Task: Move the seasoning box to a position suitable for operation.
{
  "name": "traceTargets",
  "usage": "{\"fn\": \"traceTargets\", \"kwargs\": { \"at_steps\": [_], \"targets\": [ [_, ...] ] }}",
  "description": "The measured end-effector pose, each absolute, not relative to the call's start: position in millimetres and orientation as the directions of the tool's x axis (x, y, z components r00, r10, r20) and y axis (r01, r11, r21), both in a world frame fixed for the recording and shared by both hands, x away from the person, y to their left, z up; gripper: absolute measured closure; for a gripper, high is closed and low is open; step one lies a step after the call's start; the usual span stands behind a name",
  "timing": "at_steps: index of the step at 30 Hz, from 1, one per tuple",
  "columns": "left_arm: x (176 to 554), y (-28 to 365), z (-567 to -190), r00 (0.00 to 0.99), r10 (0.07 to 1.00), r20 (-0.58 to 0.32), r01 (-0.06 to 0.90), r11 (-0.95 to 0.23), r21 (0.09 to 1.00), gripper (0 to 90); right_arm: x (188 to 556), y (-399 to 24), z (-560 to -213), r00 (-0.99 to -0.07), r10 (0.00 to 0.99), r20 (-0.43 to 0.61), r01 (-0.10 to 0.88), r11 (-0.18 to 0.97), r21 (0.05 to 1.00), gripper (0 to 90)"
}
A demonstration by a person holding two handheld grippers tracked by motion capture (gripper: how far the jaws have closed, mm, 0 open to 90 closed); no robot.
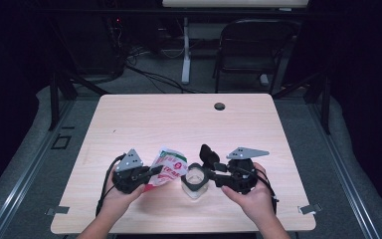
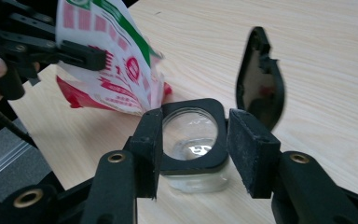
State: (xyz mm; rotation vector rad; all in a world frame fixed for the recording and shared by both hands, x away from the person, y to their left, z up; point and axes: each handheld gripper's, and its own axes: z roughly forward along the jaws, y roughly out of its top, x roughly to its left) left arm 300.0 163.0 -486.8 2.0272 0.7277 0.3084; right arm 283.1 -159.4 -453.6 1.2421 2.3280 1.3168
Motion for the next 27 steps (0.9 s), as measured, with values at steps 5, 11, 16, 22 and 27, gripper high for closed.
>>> {"fn": "traceTargets", "kwargs": {
  "at_steps": [5, 11, 16, 22, 27],
  "targets": [
    [296, 163, -494, 0.796, 0.601, -0.075, 0.382, -0.403, 0.832, 90.0, 281, -150, -453, -0.669, 0.713, 0.211, 0.547, 0.28, 0.789, 56.4],
    [292, 161, -498, 0.794, 0.604, -0.069, 0.387, -0.416, 0.823, 90.0, 282, -128, -464, -0.726, 0.656, 0.205, 0.521, 0.331, 0.787, 55.6],
    [291, 163, -499, 0.788, 0.611, -0.071, 0.395, -0.415, 0.82, 90.0, 287, -112, -472, -0.752, 0.628, 0.203, 0.513, 0.362, 0.778, 54.1],
    [289, 168, -502, 0.779, 0.619, -0.098, 0.411, -0.385, 0.826, 90.0, 302, -95, -477, -0.758, 0.612, 0.226, 0.523, 0.364, 0.771, 52.8],
    [290, 172, -503, 0.778, 0.618, -0.112, 0.42, -0.379, 0.825, 90.0, 310, -87, -482, -0.77, 0.599, 0.219, 0.517, 0.386, 0.764, 52.2]
  ]
}}
